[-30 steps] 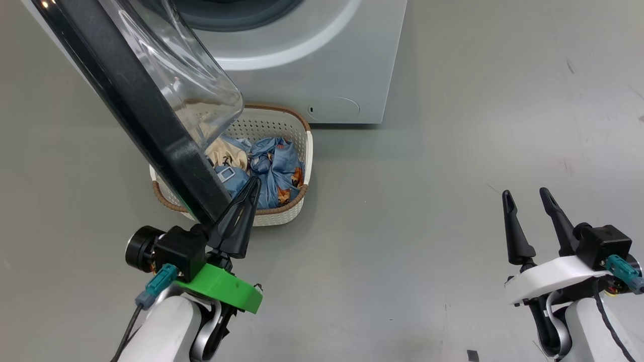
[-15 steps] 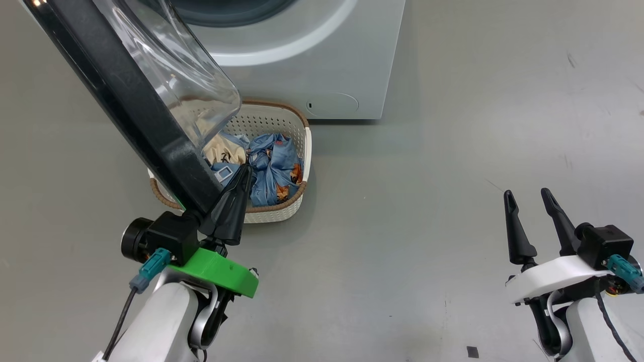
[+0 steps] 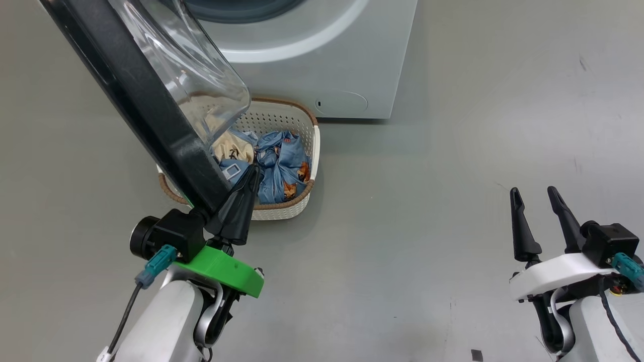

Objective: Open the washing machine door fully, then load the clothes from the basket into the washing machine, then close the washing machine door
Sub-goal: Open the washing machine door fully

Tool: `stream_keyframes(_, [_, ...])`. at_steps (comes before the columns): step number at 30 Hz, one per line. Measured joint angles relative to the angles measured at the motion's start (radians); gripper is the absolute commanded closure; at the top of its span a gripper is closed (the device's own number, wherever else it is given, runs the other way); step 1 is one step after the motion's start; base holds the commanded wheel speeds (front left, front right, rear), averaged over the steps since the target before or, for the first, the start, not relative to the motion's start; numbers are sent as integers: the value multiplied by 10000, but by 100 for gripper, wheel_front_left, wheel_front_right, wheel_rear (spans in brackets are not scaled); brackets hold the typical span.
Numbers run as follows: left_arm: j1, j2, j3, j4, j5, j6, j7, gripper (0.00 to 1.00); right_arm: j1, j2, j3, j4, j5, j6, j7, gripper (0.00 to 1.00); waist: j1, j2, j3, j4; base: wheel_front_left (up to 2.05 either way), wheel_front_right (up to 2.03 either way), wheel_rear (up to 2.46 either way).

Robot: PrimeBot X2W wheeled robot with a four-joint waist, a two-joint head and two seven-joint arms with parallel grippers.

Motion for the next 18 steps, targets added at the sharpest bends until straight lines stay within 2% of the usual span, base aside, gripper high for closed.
stream_keyframes(18, [42,-228,397,278,6,130,25,100,12,71,-144,111,0,79,0,0,0,0,-254,683,0,0,0])
